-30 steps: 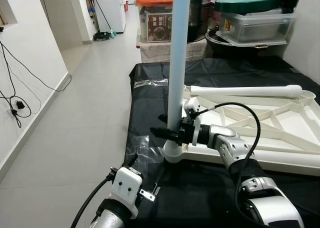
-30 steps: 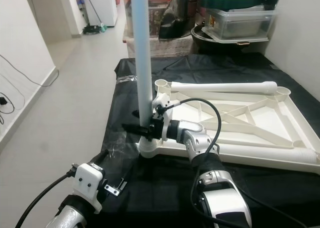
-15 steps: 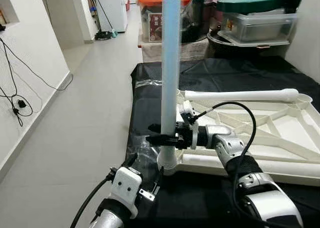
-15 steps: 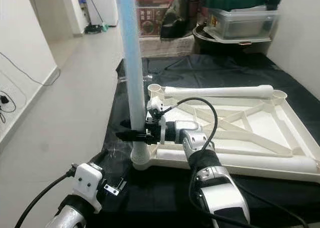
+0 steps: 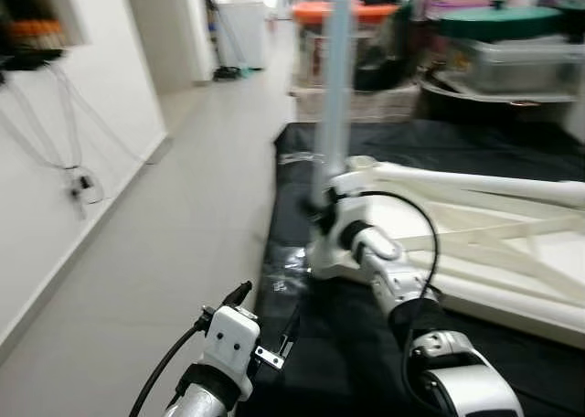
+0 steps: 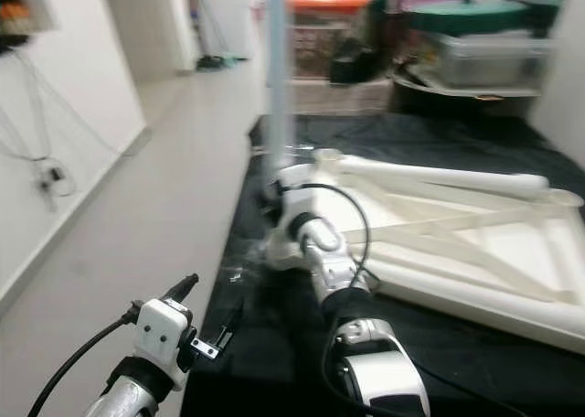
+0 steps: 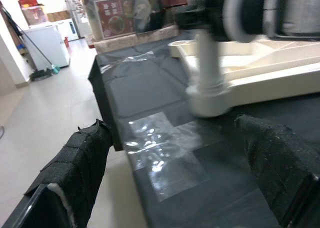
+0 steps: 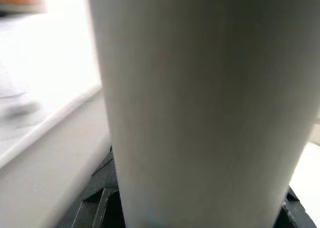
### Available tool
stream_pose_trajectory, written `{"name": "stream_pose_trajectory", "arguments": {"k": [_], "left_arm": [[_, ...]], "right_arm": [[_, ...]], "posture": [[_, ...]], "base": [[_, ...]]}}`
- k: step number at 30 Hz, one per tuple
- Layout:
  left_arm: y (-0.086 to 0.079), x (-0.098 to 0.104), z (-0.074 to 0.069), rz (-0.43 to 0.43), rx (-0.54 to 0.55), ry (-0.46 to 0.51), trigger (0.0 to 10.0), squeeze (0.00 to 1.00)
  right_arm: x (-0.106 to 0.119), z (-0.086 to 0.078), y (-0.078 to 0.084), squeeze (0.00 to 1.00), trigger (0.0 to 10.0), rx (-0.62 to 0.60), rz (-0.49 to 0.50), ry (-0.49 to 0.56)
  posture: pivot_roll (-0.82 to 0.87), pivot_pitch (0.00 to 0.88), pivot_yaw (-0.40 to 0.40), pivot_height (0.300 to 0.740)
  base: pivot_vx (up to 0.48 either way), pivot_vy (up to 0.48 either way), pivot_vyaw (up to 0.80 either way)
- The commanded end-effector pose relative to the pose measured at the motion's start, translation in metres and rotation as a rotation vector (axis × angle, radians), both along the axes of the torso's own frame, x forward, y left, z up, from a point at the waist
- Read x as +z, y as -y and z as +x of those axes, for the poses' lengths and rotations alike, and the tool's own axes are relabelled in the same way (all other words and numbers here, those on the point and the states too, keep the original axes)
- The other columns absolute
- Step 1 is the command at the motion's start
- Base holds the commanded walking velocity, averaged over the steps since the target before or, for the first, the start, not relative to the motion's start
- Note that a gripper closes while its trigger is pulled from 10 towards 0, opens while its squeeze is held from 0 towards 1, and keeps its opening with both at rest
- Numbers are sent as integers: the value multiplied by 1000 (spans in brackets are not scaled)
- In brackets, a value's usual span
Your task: Building children table
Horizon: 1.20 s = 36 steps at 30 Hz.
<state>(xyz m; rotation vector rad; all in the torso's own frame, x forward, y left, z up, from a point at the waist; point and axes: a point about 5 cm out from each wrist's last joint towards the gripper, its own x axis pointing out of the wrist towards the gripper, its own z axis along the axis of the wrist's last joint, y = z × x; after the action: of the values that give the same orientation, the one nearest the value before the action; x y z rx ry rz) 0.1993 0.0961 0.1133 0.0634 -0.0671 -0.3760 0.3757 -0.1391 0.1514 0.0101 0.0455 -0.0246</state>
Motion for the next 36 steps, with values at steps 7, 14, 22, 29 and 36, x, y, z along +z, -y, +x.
{"name": "stream_pose_trajectory", "arguments": {"k": [7, 14, 22, 29, 36], "left_arm": [[-1, -4, 1, 8, -5, -14, 10000, 0], [0, -4, 1, 5, -1, -15, 10000, 0], [0, -3, 1, 2, -3, -13, 10000, 0], [1, -3, 1, -3, -13, -16, 10000, 0], [0, -4, 1, 2, -11, -17, 10000, 0]], "right_arm": [[-25, -18, 10, 0, 0, -292, 102, -122], [-2, -10, -22, 1000, 10000, -69, 141, 38], [0, -2, -23, 0, 10000, 176, 326, 1], [4, -20, -29, 0, 10000, 973, 285, -45], [4, -33, -34, 0, 10000, 1351, 227, -126]], "posture": [[-1, 0, 16, 740], [1, 0, 10, 740], [-19, 0, 15, 740], [-35, 0, 35, 740], [-21, 0, 27, 740]], "base": [[0, 0, 0], [0, 0, 0], [0, 0, 0], [0, 0, 0], [0, 0, 0]]}}
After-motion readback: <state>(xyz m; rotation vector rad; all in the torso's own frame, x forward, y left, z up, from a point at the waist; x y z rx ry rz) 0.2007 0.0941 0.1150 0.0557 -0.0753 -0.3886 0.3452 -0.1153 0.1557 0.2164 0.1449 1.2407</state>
